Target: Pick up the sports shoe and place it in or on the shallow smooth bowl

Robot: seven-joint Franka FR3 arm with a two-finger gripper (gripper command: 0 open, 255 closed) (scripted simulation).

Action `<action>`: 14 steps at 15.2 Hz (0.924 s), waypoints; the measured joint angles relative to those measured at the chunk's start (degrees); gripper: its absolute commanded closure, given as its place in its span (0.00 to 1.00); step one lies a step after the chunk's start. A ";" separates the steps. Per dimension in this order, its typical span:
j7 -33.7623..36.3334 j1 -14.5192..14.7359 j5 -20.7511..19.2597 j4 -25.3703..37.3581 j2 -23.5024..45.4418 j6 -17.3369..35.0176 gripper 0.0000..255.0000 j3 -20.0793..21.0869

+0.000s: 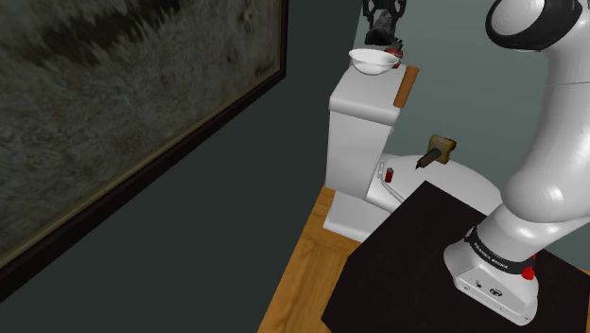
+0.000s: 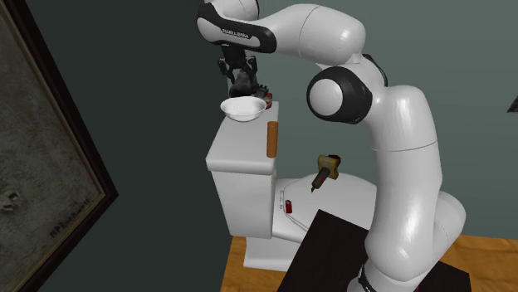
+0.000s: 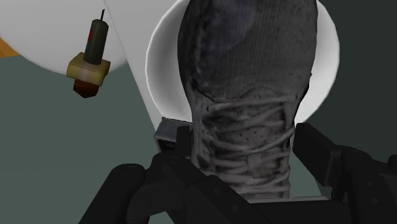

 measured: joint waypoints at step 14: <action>2.39 -1.57 0.62 -10.94 -3.16 7.43 0.00 0.27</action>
